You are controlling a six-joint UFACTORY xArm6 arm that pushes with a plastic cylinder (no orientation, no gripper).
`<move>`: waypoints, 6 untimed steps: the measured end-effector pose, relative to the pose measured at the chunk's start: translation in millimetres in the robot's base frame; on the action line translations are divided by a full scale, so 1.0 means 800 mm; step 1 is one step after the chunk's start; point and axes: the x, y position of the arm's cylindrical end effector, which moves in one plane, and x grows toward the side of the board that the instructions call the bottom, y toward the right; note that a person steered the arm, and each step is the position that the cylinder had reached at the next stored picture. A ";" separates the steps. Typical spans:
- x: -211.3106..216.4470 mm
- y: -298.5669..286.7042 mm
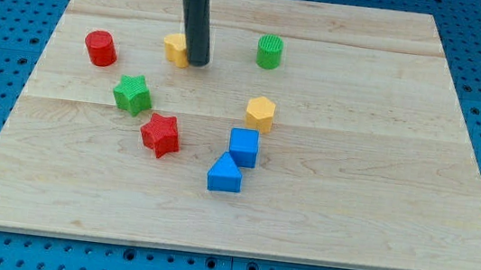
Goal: Move the red circle towards the top left
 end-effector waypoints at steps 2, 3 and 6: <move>-0.024 -0.080; 0.011 -0.079; 0.085 -0.113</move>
